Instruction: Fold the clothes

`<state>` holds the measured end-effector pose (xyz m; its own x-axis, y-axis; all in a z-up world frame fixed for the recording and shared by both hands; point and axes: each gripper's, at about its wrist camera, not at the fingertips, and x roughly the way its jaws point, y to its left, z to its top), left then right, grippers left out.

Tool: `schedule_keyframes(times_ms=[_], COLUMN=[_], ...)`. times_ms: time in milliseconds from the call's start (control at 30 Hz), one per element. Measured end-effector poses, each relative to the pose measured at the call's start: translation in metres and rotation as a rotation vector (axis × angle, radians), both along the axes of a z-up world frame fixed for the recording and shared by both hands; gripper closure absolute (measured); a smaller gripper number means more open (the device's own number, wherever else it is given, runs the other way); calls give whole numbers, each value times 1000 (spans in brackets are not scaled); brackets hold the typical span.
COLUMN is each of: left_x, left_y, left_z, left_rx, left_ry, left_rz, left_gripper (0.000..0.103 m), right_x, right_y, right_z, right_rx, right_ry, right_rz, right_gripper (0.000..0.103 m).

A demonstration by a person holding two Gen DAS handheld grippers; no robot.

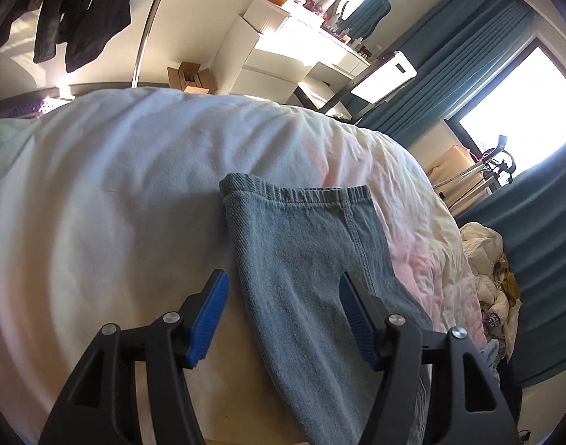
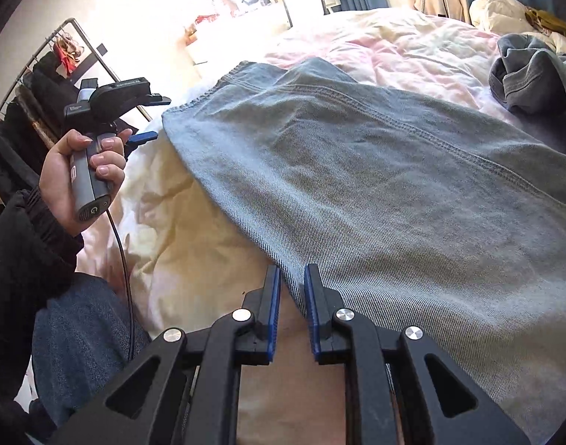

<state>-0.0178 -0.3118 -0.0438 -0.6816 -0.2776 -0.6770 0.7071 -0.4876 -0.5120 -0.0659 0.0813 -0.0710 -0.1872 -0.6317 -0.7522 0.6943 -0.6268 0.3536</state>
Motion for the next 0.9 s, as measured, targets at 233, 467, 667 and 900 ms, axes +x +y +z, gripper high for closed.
schedule_keyframes(times_ms=[233,467,667,900], left_x=[-41,-145,-241,-318], left_y=[70,169,235,263], left_z=[28,16,-29,-56], left_rx=[-73,-36,60,162], left_ry=[48,0,-81,-25], left_rz=[-310,-629,-756,-752], left_gripper=[39,39,39,39], right_x=[-10,-47,-84,-117], right_y=[36,89,142,172], right_z=[31,50,42,25], right_rx=[-79,-36,-131,-241], right_ry=[26,129,36,-33], right_rz=[-150,-416,-566,-629], right_gripper=[89,89,88,88])
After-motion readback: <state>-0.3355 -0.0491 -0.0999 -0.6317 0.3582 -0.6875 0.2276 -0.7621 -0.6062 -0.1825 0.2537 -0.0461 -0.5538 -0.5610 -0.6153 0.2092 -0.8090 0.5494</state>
